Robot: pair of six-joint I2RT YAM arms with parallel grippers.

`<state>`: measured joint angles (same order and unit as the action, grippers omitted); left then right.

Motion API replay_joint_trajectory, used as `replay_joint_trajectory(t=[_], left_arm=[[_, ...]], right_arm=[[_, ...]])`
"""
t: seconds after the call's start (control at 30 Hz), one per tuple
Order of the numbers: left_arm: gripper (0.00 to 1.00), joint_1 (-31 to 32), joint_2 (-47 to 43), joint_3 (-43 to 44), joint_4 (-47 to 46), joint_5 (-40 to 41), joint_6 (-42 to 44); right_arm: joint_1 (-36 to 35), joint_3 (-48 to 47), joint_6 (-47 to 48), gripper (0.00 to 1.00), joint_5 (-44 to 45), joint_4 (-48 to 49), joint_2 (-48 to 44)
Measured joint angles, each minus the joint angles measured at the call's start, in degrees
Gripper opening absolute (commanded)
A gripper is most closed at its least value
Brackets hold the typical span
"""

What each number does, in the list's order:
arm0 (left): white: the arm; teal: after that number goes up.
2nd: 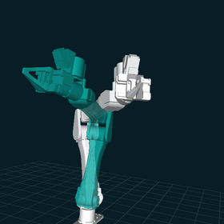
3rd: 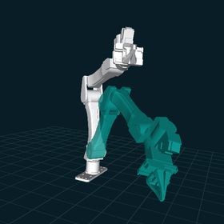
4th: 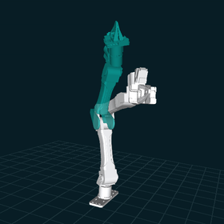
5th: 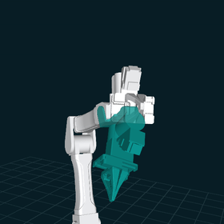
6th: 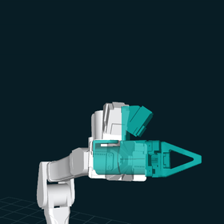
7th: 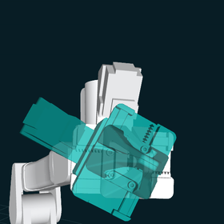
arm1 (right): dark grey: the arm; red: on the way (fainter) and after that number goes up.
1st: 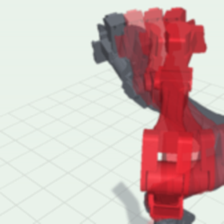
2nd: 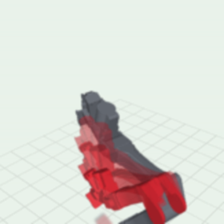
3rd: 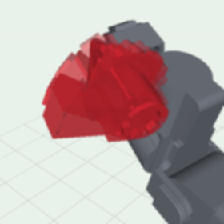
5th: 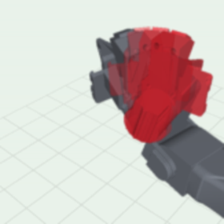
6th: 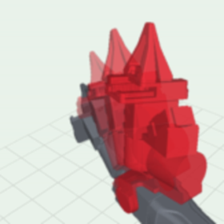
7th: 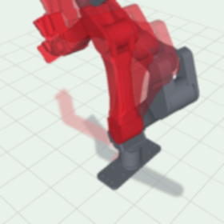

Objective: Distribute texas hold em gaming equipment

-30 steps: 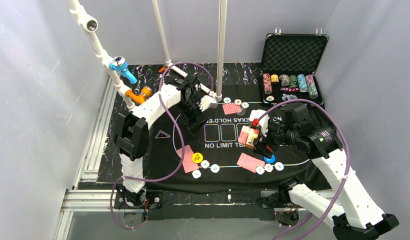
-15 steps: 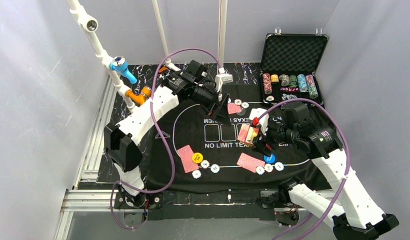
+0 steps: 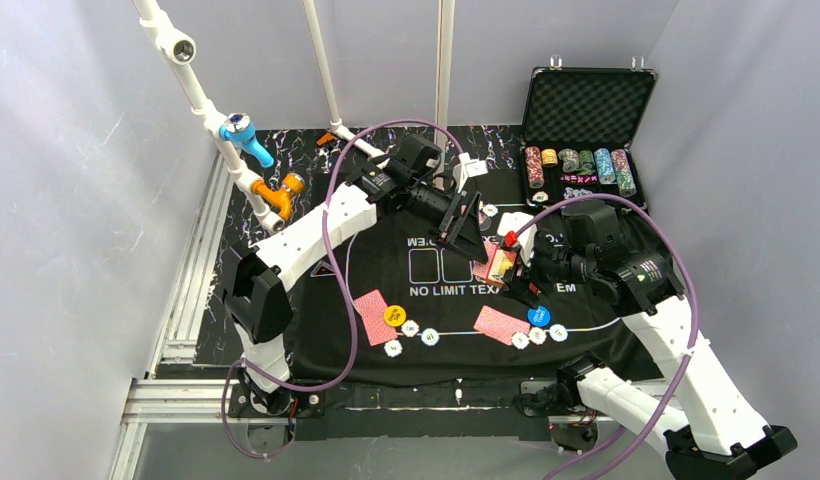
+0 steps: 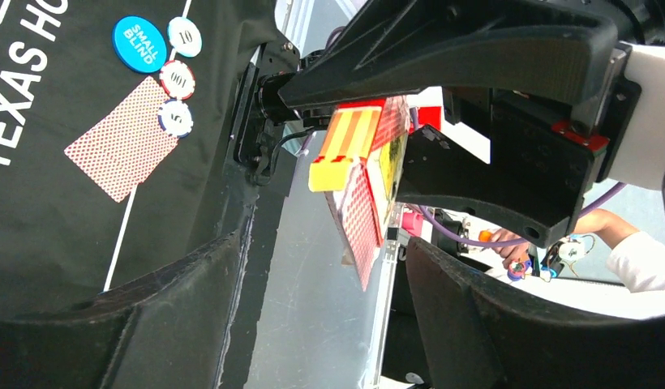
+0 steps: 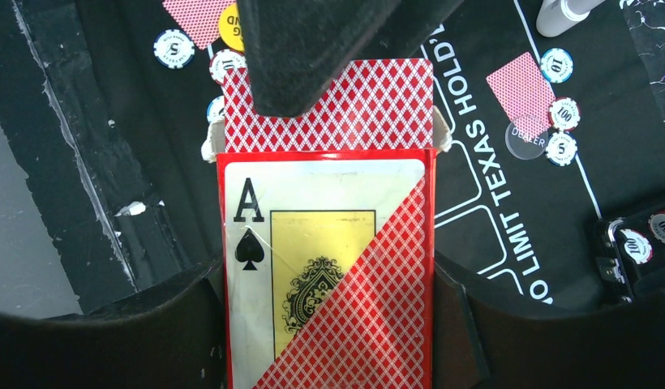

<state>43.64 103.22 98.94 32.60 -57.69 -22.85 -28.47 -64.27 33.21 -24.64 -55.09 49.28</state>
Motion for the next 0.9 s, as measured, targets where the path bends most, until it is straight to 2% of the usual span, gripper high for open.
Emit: replay_joint_trajectory(t=[0.23, 0.37, 0.77, 0.9], left_arm=[[0.47, 0.3, 0.8, -0.1, -0.9, 0.3, -1.7], [0.40, 0.1, 0.8, -0.6, -0.8, 0.0, -1.1], [0.36, -1.8, -0.7, -1.9, 0.5, -1.4, 2.9], [0.43, -1.9, -1.0, -1.9, 0.4, -1.6, 3.9]], right_arm=[[0.0, 0.0, 0.0, 0.01, -0.2, 0.3, 0.0], [0.0, 0.0, 0.0, 0.01, -0.1, 0.4, 0.0], [0.0, 0.4, 0.0, 0.01, 0.2, -0.1, 0.1], [0.0, 0.4, 0.0, 0.01, 0.0, 0.0, 0.1]])
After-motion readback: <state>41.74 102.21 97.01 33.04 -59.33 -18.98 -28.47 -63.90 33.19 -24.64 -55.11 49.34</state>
